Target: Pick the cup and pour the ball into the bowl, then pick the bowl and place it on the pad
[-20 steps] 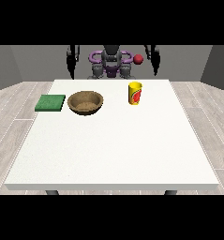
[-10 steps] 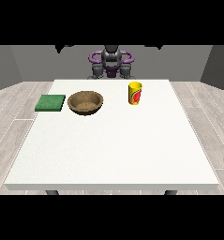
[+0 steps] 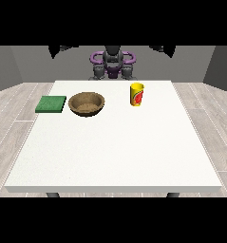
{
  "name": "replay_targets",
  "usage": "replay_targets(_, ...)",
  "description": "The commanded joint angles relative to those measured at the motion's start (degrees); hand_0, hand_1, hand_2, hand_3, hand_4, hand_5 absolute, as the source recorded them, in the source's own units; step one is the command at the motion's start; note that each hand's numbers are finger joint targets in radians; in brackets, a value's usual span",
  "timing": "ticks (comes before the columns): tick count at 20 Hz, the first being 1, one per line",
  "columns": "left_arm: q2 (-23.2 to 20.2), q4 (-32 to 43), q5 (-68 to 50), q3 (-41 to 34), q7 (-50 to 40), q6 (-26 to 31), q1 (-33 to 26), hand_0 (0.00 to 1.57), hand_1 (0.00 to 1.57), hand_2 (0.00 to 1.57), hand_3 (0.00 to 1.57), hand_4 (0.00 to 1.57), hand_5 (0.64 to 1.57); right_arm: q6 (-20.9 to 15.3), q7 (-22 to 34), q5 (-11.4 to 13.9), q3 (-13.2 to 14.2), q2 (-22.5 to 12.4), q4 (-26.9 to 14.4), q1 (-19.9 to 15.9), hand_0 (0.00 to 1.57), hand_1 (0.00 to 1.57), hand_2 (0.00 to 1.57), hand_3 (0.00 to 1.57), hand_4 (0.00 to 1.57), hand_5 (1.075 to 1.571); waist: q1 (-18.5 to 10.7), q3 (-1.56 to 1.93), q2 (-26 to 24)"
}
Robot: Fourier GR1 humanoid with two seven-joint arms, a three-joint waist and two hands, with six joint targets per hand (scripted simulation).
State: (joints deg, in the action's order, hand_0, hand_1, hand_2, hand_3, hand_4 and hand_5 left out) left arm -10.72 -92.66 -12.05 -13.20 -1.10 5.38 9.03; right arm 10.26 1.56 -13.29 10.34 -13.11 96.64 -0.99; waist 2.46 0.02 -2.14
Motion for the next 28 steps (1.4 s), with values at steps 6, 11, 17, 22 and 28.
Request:
replay_targets(6,2.18,11.57,5.89,0.11,17.67,-1.42,2.93,0.0,0.0,0.0,0.0,0.0,1.524,2.04,-5.62,0.51,0.18,1.13,-3.45,-3.66,0.0,0.0,0.0,0.0,0.0,1.57,2.02,-0.05,8.83)
replay_targets(11,6.5,20.28,8.66,1.79,28.19,-3.83,3.54,0.0,0.0,0.0,0.0,0.0,1.518,2.36,-8.28,1.9,0.7,0.68,-5.26,-5.06,0.0,0.0,0.0,0.0,0.0,1.571,3.17,-0.06,11.77)
replay_targets(17,8.23,31.89,10.65,2.93,34.03,-6.3,6.96,0.0,0.0,0.0,0.0,0.0,1.528,5.3,-11.54,1.03,3.63,-1.11,-9.66,-4.29,0.0,0.0,0.0,0.0,0.0,1.57,3.57,-0.03,10.4)
replay_targets(22,7.87,37.81,11.03,1.15,43.75,-6.98,9.85,0.0,0.0,0.0,0.0,0.0,1.517,8.64,-17.45,-1.63,6.99,-3.68,-13.88,-9.06,0.0,0.0,0.0,0.0,0.0,1.57,3.52,-0.03,17.03)
replay_targets(28,5.25,49.89,10.45,-1.31,48.59,-7.56,16.34,0.0,0.0,0.0,0.0,0.0,1.52,6.71,-20.51,3.05,3.47,-0.29,-15.33,-7.27,0.0,0.0,0.0,0.0,0.0,1.571,4.43,-0.04,17.4)
